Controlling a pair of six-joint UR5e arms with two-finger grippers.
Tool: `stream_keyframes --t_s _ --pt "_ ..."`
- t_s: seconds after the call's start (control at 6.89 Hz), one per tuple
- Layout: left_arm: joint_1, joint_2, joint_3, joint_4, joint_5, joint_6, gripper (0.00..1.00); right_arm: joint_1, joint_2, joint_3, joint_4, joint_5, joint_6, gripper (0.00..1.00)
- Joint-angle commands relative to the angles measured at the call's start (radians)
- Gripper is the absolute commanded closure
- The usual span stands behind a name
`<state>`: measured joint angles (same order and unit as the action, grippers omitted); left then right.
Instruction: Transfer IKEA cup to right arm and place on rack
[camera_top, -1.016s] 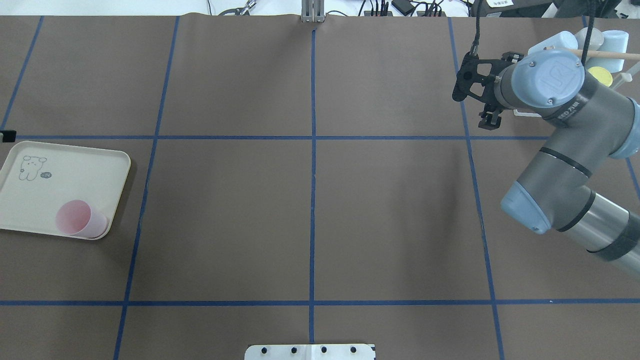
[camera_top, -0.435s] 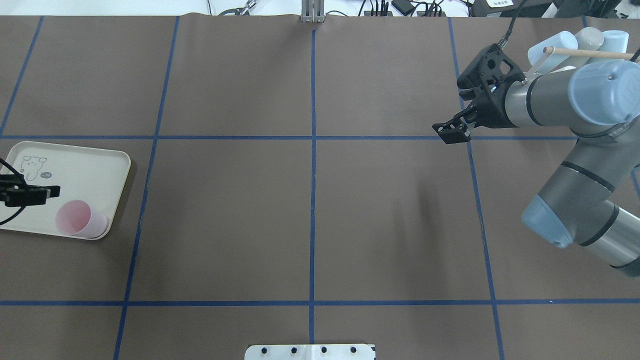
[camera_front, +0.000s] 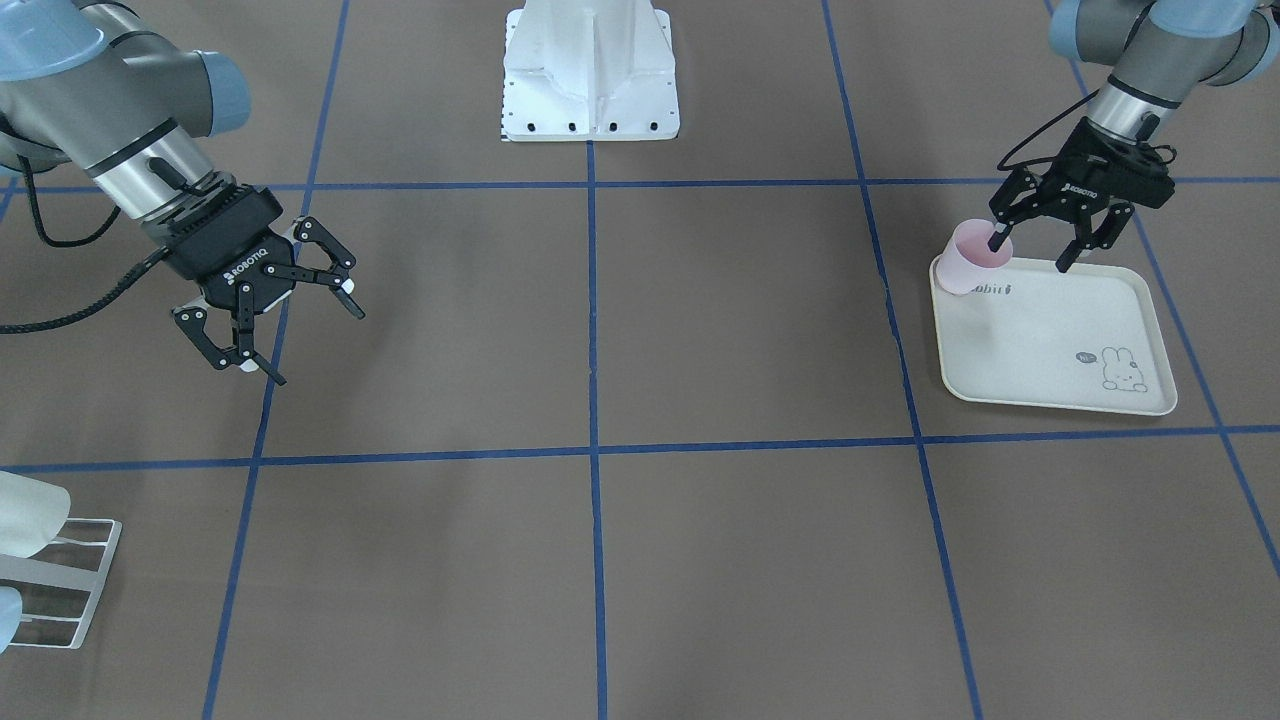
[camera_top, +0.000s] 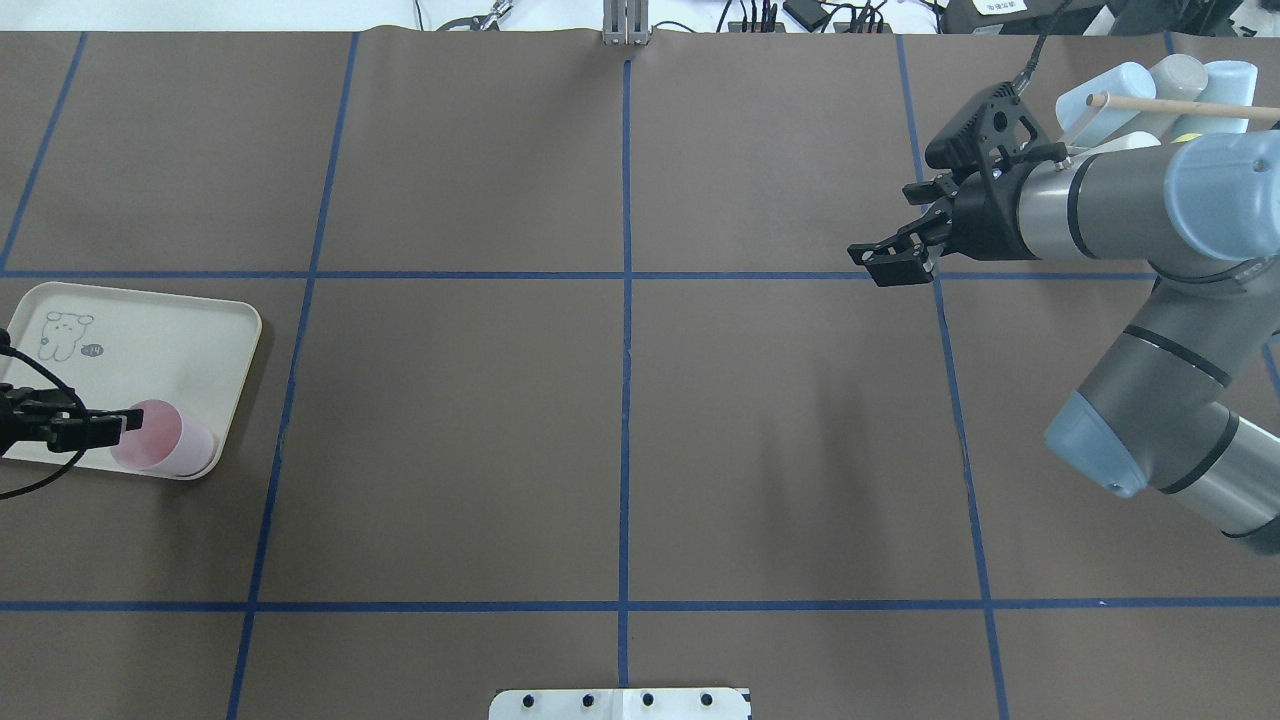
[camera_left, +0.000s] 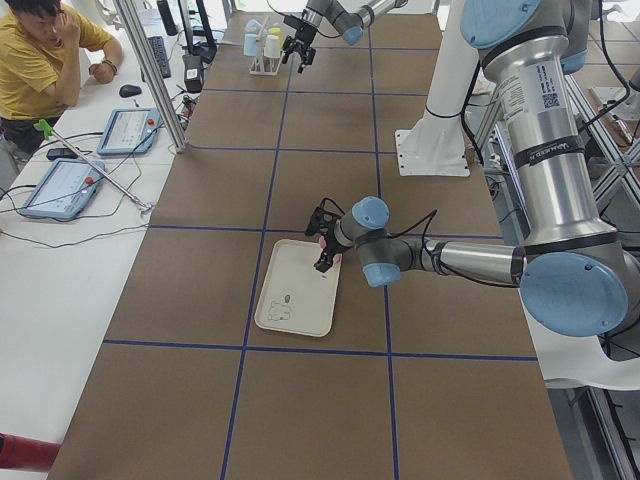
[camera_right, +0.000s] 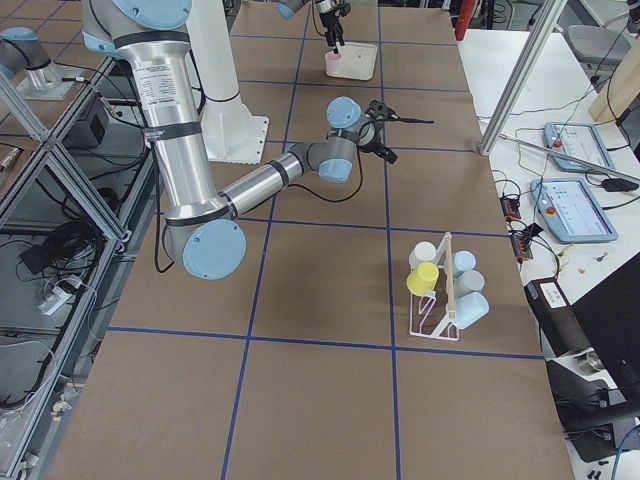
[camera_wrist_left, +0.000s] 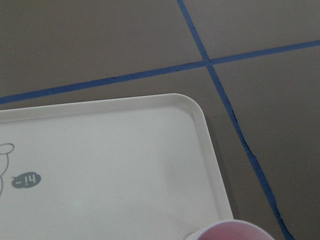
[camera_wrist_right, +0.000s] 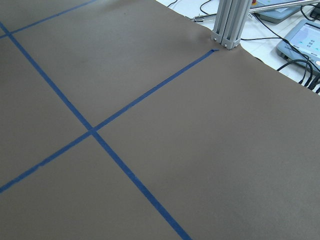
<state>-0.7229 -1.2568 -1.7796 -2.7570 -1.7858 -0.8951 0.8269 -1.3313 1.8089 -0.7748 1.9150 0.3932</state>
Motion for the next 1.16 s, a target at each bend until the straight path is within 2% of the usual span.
stream_keyframes --t_s 0.0,0.15,0.29,0.73,0.87,1.02 --pt "0.008 -0.004 0.032 -0.052 0.008 -0.004 0.18 -0.002 0.000 -0.002 0.003 0.001 0.003 0.01" --pt "0.013 -0.007 0.029 -0.052 0.008 -0.007 0.37 -0.002 0.000 -0.002 0.003 0.001 0.003 0.01" --pt "0.020 -0.007 0.022 -0.052 0.006 -0.007 0.51 -0.003 0.000 -0.008 0.003 -0.001 0.001 0.01" --pt "0.036 -0.009 0.020 -0.073 0.006 -0.005 0.58 -0.011 0.000 -0.014 0.003 -0.007 -0.001 0.01" --pt "0.036 -0.009 0.019 -0.073 0.005 -0.005 0.67 -0.015 0.000 -0.019 0.003 -0.008 -0.002 0.01" --pt "0.036 -0.007 0.008 -0.075 0.002 -0.005 0.82 -0.017 0.000 -0.019 0.003 -0.010 -0.002 0.01"
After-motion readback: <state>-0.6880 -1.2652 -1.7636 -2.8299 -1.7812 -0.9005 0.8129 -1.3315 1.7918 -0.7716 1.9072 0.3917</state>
